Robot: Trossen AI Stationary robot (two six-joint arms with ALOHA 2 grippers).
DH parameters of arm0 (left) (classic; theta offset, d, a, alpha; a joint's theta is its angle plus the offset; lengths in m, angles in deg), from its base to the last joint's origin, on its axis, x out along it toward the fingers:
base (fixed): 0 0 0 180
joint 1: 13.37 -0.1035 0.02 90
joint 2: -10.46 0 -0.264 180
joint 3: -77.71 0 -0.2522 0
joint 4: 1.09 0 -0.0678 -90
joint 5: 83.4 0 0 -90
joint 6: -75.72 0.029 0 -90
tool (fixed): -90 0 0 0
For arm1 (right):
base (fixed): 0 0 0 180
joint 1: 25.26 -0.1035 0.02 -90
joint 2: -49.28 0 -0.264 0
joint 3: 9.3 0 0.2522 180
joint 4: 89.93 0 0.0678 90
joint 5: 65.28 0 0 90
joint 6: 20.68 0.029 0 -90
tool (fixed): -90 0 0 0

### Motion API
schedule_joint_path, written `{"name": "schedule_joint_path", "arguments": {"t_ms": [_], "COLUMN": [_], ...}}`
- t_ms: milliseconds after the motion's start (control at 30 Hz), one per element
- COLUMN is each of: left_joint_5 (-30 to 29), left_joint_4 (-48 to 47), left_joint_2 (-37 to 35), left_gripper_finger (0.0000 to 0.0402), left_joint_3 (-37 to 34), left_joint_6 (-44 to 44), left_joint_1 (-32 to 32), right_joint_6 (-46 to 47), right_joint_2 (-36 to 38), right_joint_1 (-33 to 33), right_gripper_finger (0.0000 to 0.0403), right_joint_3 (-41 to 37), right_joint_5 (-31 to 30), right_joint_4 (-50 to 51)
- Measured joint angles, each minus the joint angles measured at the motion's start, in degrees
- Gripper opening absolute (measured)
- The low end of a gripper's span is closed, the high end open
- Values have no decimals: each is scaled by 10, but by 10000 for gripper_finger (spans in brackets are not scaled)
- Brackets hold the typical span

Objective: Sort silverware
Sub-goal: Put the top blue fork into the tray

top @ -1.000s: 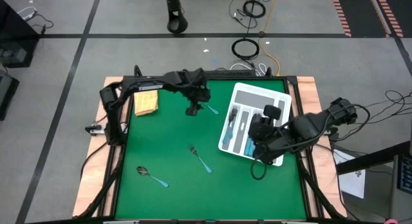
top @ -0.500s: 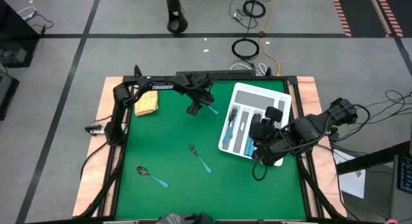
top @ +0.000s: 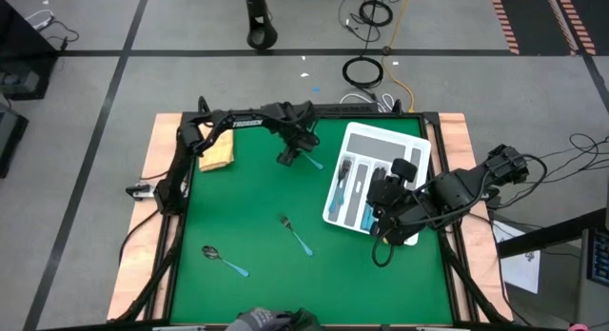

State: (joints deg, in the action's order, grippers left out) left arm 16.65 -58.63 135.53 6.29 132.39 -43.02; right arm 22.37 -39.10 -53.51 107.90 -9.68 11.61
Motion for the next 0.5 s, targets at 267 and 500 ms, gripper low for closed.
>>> {"name": "schedule_joint_path", "arguments": {"t_ms": [267,500], "left_joint_5": [-4,43], "left_joint_4": [37,15], "left_joint_2": [2,9], "left_gripper_finger": [65,11], "left_joint_3": [-1,2], "left_joint_6": [-3,-31], "left_joint_1": [-6,-21], "right_joint_6": [34,49], "right_joint_2": [0,0], "right_joint_1": [-1,-4], "right_gripper_finger": [148,148], "right_joint_3": [0,0], "right_joint_5": [2,15], "right_joint_4": [-21,-55]}}
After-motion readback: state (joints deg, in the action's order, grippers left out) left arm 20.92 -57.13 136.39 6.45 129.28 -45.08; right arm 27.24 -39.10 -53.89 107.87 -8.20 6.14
